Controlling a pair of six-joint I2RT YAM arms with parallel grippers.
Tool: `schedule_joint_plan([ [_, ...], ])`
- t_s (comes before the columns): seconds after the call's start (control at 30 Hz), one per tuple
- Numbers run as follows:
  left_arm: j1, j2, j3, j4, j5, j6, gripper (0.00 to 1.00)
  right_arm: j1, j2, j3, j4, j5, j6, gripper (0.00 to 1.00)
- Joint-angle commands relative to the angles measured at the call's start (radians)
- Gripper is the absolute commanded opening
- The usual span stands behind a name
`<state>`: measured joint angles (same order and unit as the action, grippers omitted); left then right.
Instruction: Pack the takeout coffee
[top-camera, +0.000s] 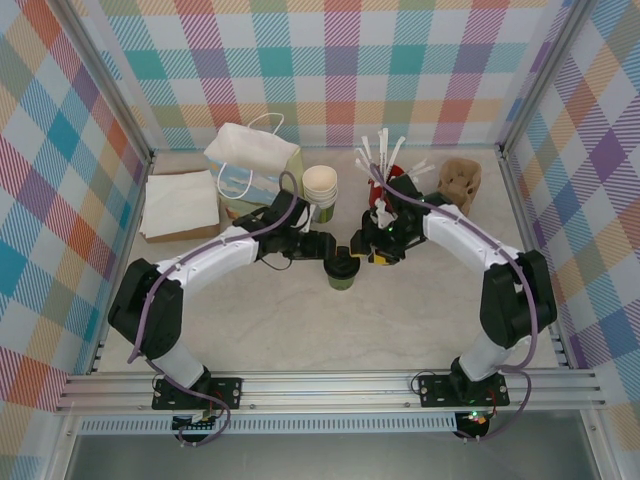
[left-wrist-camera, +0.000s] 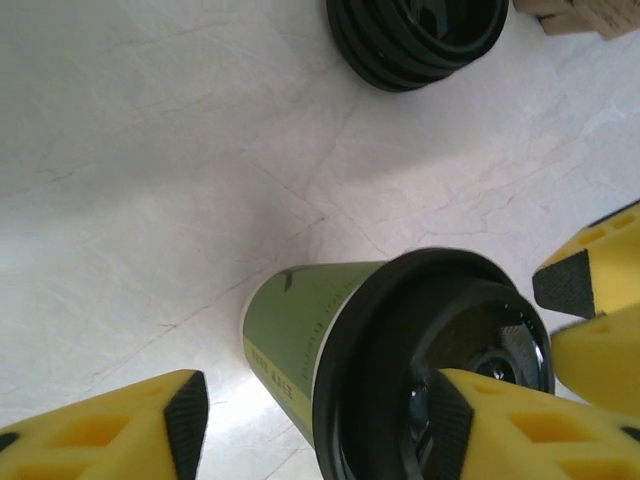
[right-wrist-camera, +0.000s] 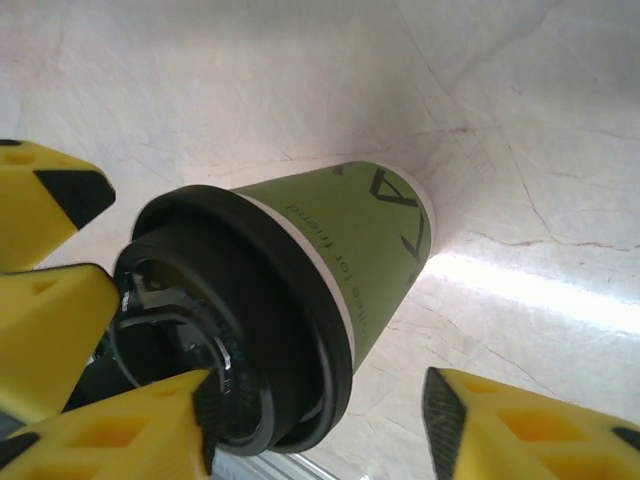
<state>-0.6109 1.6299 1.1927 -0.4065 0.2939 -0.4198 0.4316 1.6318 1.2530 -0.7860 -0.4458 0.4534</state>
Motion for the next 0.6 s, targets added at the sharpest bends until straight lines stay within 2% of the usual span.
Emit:
schedule_joint_plan([
  [0.0, 0.028, -0.007, 0.058, -0.029, -0.013, 0.015, 0.67, -0.004, -0.076, -0.043, 0.054, -0.007, 0.030, 0.67],
  [0.13, 0.057, -0.026, 0.065, -0.016, -0.012, 0.014, 0.70, -0.004, -0.102, -0.114, 0.104, -0.084, 0.070, 0.80],
  [0.33, 0.084, -0.052, 0.063, -0.012, -0.009, 0.013, 0.70, 0.021, -0.053, -0.183, 0.207, -0.229, 0.124, 0.83],
  [0.57, 0.092, -0.076, 0.041, -0.021, -0.023, 0.011, 0.70, 0.037, 0.014, -0.158, 0.265, -0.267, 0.141, 0.84],
])
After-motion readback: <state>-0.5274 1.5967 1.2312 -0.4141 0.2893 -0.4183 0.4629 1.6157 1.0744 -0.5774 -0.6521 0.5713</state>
